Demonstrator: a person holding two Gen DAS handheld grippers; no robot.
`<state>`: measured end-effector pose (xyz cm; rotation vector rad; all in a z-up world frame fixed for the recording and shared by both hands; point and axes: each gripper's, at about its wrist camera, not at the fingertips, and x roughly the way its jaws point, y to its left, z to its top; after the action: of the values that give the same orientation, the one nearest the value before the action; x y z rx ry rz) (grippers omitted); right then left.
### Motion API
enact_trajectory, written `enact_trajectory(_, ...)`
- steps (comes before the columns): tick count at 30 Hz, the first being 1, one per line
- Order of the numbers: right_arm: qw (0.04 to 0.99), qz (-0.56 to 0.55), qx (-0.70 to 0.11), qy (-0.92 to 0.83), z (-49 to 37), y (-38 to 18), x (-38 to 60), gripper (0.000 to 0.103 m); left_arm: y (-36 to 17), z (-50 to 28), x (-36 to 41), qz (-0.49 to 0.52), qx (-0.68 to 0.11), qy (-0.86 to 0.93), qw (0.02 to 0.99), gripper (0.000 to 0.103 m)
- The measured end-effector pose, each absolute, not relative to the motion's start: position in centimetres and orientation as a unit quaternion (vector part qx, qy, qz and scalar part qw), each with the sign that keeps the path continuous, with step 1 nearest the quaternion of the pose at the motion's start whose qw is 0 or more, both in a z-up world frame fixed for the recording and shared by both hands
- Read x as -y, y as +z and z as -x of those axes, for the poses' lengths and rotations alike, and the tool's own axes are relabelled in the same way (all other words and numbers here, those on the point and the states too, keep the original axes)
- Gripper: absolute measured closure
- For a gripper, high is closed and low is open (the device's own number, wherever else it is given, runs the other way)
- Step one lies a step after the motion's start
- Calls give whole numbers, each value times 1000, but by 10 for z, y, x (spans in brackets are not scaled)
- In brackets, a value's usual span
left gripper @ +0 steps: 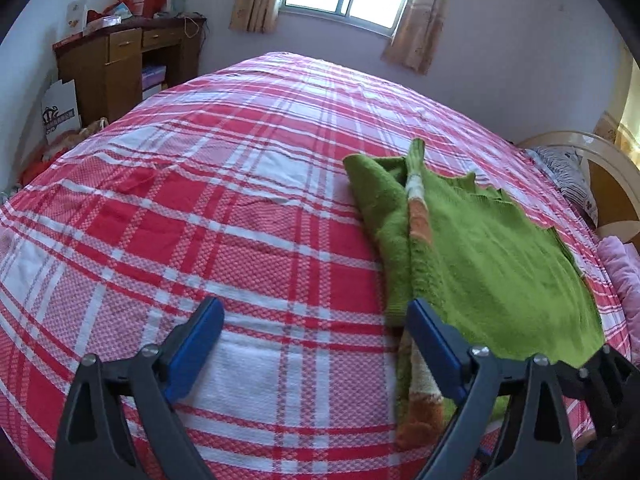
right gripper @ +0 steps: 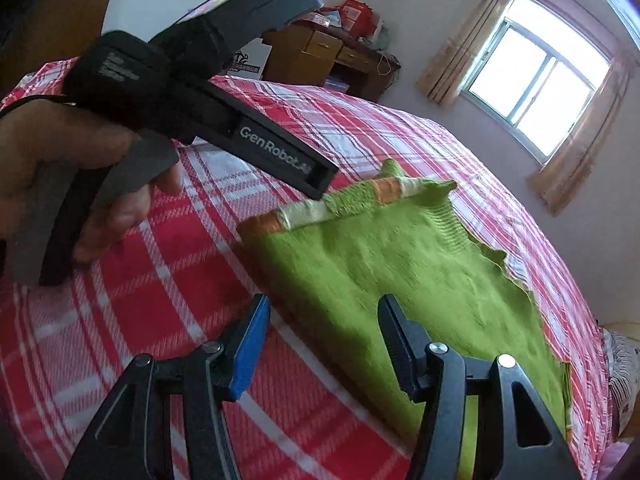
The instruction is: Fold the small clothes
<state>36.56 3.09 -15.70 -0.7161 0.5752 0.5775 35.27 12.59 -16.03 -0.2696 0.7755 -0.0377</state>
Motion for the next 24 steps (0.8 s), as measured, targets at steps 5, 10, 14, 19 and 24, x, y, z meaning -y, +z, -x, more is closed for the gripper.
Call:
enact_trajectory(5,859,341,-273,266,-371,-160,-39,46,-161,-355,-123,121,-383,-18,916,4)
enact_trajectory(10,862,333,-282,259,-381,-161,-44,46,-161,-358,-118,106,-390,-15,915,1)
enact_trajectory(14,863,329,-284,258,-384,-161,-47,46,-162,-359,-116,100,-394,-13,914,0)
enact_trajectory(19,860,338,-279,262,-381,-164,-54,52,-161,-361,-114,93,-399,-10,912,0)
enact_trajectory(24,863,320,-284,270,-384,-164,-49,53,-156,-370,-116,89,-401,-5,912,0)
